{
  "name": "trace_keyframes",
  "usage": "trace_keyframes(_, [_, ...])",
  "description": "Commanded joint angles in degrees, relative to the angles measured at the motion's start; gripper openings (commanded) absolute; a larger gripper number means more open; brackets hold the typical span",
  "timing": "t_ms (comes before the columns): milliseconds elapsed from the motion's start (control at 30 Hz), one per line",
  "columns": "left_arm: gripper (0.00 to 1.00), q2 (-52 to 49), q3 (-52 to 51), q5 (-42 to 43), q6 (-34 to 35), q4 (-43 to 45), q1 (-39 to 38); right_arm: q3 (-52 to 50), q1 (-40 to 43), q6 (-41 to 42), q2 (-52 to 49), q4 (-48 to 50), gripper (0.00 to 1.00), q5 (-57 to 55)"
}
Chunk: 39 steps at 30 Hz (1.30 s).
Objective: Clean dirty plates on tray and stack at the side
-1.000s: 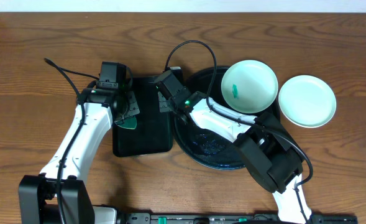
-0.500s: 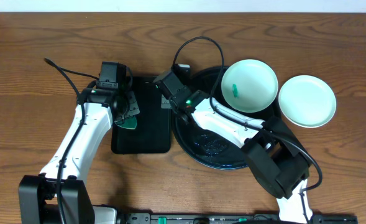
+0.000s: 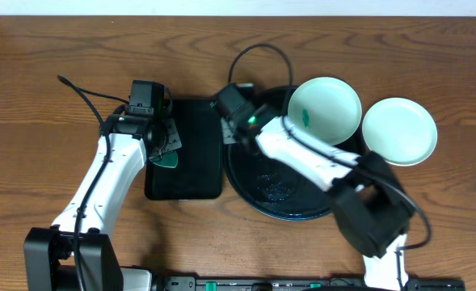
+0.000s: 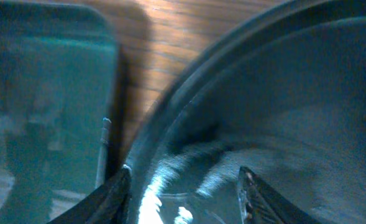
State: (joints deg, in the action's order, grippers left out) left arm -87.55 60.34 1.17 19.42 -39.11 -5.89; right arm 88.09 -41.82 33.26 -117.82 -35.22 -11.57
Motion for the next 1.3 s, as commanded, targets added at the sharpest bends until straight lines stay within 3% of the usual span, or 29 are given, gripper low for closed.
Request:
trace_keyframes(0, [0.08,0.31,-0.24,-0.09,-0.81,0.13,0.02,4.42,4.87,-5.42,6.99,-5.51,0.54,6.73])
trace_keyframes(200, [0.07,0.31,-0.24,-0.07,-2.56,0.31,-0.63,4.55,14.16,-9.29,11.06,-17.46,0.59,14.27])
trace_keyframes(500, [0.07,-0.11,-0.24,-0.11,-3.34,1.09,-3.21,4.37,27.43,-19.19,11.32,-30.86,0.63,12.90])
trace_keyframes(667, [0.08,-1.55,-0.24,-0.11,-3.32,1.14,-3.26,4.35,33.31,-19.23,11.32,-29.79,0.63,6.43])
trace_keyframes(1033, [0.08,-2.05,-0.24,-0.09,-3.32,1.29,-3.26,0.13,42.27,-24.59,11.30,-18.93,0.57,6.29])
trace_keyframes(1267, [0.08,-2.05,-0.24,-0.09,-3.32,1.29,-3.26,-5.35,42.86,-30.86,11.30,-10.58,0.59,13.88])
